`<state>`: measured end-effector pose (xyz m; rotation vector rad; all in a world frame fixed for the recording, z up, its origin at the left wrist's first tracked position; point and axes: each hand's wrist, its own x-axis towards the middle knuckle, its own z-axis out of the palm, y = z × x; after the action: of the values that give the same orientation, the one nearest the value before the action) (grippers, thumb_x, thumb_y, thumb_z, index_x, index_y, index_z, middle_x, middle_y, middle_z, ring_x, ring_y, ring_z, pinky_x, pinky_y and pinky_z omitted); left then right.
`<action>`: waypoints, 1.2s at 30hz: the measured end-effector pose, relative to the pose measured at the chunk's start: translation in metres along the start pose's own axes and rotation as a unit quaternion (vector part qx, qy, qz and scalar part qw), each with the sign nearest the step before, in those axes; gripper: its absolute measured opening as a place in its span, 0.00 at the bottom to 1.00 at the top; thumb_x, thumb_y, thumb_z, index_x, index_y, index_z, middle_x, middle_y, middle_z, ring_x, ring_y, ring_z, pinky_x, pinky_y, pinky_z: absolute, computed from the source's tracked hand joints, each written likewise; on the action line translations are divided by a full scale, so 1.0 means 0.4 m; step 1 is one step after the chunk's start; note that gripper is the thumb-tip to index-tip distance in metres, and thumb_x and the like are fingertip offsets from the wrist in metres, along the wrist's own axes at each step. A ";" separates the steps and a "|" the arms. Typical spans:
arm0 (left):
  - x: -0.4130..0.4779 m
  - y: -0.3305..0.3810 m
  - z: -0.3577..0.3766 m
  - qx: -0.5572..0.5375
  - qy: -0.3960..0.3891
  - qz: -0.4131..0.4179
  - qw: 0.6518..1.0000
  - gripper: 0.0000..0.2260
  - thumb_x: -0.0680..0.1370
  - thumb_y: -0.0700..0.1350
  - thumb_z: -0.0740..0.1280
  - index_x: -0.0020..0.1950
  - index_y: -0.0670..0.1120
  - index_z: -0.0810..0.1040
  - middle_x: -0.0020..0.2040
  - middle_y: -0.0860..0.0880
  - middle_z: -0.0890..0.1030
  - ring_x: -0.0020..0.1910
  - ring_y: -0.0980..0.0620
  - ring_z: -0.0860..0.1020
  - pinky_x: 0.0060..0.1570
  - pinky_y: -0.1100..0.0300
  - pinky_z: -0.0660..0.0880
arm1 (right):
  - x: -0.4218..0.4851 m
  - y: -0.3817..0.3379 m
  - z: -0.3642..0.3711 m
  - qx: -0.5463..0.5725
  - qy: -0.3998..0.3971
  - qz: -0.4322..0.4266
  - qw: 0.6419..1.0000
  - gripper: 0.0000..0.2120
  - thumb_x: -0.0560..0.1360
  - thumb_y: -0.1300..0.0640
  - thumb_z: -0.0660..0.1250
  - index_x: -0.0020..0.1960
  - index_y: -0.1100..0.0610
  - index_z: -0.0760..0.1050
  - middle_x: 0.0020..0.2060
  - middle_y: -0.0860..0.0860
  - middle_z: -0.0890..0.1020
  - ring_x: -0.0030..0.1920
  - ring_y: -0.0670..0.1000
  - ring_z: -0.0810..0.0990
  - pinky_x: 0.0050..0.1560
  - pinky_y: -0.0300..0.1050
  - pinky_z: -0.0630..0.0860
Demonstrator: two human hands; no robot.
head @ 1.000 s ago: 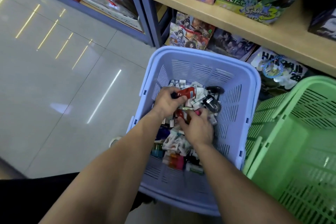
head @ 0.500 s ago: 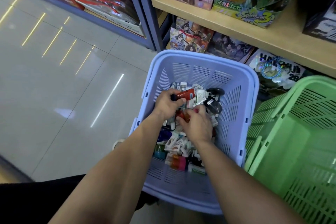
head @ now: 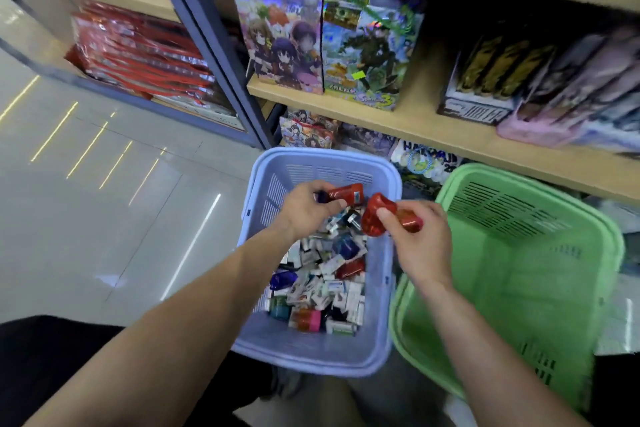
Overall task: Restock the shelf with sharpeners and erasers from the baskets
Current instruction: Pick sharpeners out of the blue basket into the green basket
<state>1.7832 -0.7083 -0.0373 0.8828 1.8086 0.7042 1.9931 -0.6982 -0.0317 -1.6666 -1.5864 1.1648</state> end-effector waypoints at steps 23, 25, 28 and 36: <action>-0.099 0.061 0.682 0.243 -0.210 0.080 0.944 0.20 0.79 0.43 0.71 0.71 0.50 0.76 0.66 0.49 0.77 0.60 0.45 0.81 0.63 0.57 0.74 | 0.049 0.372 -0.362 -0.036 0.067 0.265 0.961 0.27 0.77 0.58 0.71 0.74 0.56 0.71 0.69 0.55 0.77 0.68 0.55 0.76 0.71 0.47 0.70; -0.115 0.083 0.618 0.257 -0.230 0.113 0.932 0.15 0.80 0.46 0.70 0.67 0.50 0.79 0.64 0.51 0.80 0.56 0.49 0.81 0.59 0.60 0.75 | 0.050 0.339 -0.356 -0.045 0.078 0.231 0.969 0.19 0.78 0.59 0.70 0.68 0.57 0.76 0.65 0.53 0.80 0.63 0.54 0.79 0.66 0.44 0.72; -0.133 0.126 0.463 0.286 -0.225 0.169 0.916 0.07 0.80 0.47 0.70 0.57 0.50 0.83 0.51 0.54 0.83 0.49 0.55 0.80 0.55 0.61 0.76 | 0.058 0.242 -0.323 -0.032 0.066 0.142 0.987 0.12 0.77 0.59 0.70 0.61 0.55 0.80 0.54 0.49 0.83 0.52 0.50 0.82 0.57 0.42 0.75; -0.061 -0.028 0.036 0.314 -0.026 0.011 0.949 0.08 0.79 0.49 0.70 0.56 0.50 0.78 0.50 0.49 0.82 0.48 0.45 0.81 0.51 0.53 0.78 | 0.061 0.018 -0.091 -0.109 -0.112 -0.103 0.982 0.10 0.76 0.56 0.71 0.57 0.53 0.82 0.49 0.46 0.81 0.44 0.46 0.81 0.49 0.43 0.77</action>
<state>1.8004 -0.7336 -0.0388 1.3179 2.0064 0.0961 2.0263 -0.6695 -0.0260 -1.4972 -2.0381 1.1352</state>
